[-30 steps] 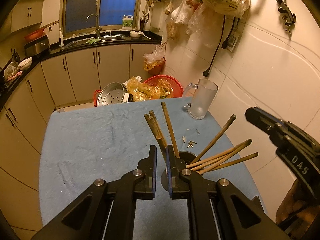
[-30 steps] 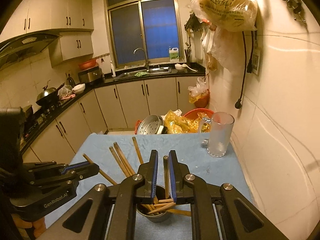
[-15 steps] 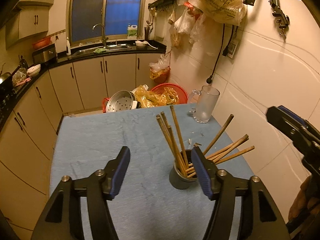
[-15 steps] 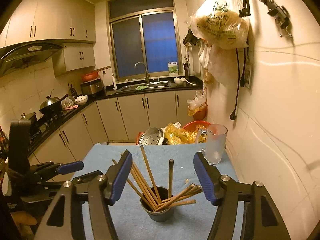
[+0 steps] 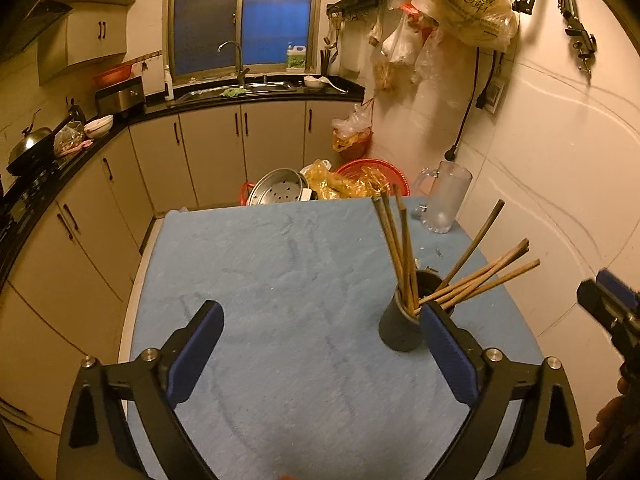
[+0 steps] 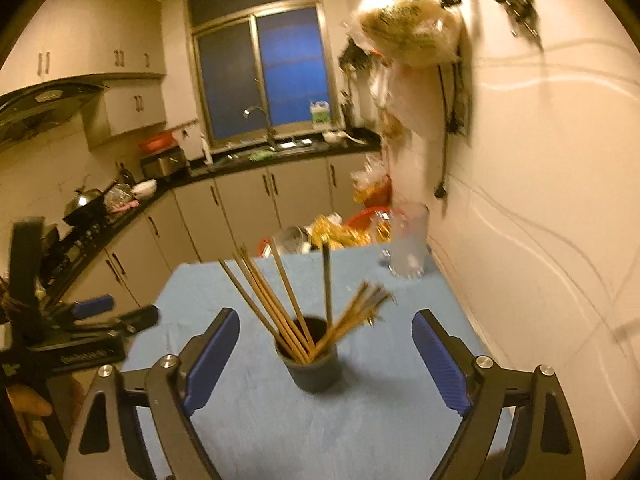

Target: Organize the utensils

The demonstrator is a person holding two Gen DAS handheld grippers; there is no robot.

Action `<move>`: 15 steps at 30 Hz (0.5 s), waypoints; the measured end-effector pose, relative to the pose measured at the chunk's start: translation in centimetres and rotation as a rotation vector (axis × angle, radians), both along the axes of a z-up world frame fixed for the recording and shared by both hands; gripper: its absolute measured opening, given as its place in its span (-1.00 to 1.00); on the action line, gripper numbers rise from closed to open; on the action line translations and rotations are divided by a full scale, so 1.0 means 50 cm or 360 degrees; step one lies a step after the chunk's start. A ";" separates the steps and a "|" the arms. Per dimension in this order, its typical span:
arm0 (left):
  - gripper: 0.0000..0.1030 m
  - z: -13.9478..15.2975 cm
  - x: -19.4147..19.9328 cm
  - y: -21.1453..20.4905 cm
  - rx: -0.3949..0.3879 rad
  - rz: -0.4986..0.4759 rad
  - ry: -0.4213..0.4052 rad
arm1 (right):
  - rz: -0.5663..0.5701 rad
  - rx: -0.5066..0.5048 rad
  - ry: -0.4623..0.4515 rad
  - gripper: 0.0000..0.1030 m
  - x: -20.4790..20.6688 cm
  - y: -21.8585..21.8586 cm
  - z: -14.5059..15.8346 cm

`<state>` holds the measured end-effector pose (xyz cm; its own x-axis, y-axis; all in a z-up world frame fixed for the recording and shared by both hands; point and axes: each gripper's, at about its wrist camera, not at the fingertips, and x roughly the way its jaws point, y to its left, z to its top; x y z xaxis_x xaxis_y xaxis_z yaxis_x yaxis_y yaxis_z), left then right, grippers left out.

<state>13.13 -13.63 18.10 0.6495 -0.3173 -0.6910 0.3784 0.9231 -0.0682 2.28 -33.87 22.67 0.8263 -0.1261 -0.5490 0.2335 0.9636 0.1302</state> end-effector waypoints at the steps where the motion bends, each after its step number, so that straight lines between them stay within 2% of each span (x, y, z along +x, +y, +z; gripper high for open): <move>1: 0.99 -0.003 -0.004 0.004 0.0001 0.0000 0.0002 | -0.0012 0.0005 0.0018 0.75 -0.004 0.001 -0.007; 9: 0.99 -0.009 -0.043 0.022 0.0006 -0.0025 -0.0021 | -0.0092 0.0050 0.0131 0.77 -0.061 0.009 -0.062; 15: 0.99 -0.003 -0.085 0.031 0.0004 -0.0071 -0.0097 | -0.0100 0.0032 0.0105 0.78 -0.096 0.026 -0.064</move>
<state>8.90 -12.09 17.94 0.6755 -0.3451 -0.6517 0.4224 0.9055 -0.0416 -2.51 -32.54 19.49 0.7790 -0.1651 -0.6049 0.3024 0.9441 0.1317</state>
